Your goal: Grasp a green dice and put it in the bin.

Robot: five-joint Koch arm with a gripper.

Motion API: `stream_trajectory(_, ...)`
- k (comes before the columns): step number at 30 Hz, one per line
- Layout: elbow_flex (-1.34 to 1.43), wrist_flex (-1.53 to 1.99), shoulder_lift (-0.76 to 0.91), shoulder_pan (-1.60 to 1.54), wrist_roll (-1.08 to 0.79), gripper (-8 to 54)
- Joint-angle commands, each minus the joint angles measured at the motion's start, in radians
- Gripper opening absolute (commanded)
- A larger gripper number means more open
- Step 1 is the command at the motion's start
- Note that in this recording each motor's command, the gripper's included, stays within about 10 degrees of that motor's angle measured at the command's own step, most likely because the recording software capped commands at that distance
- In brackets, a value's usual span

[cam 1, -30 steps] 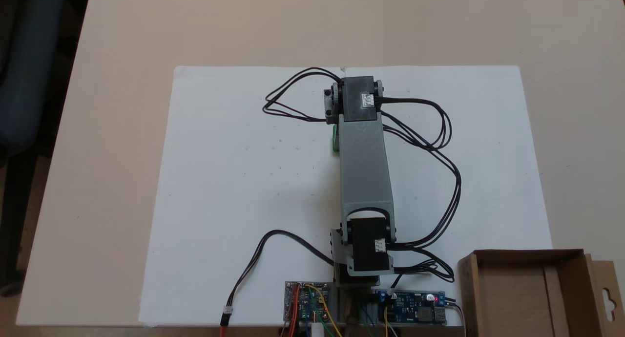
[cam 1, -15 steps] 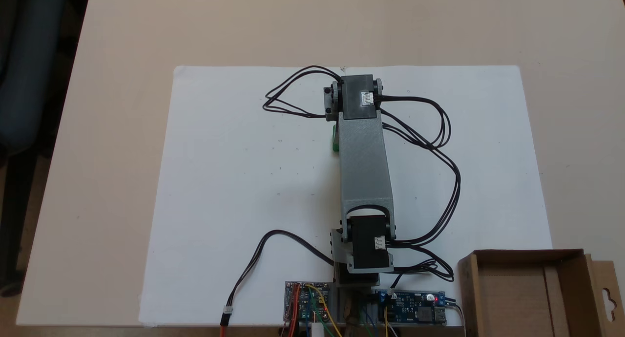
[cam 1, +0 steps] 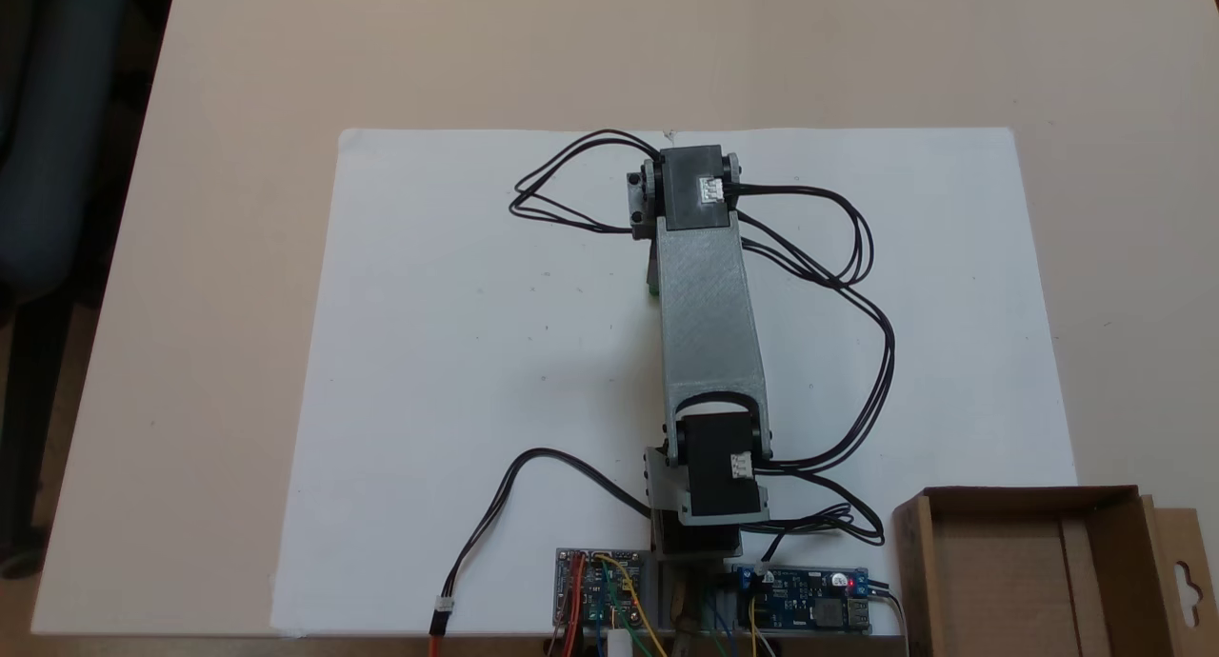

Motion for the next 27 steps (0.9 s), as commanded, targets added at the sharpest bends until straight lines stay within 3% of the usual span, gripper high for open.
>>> stream_trajectory(1,-0.018,-0.046,-0.012,-0.014,0.075,43.6)
stream_trajectory(19,0.023,-0.169,-0.202,-0.015,0.081,43.5)
stream_trajectory(27,0.127,-0.259,-0.212,-0.021,0.081,43.6)
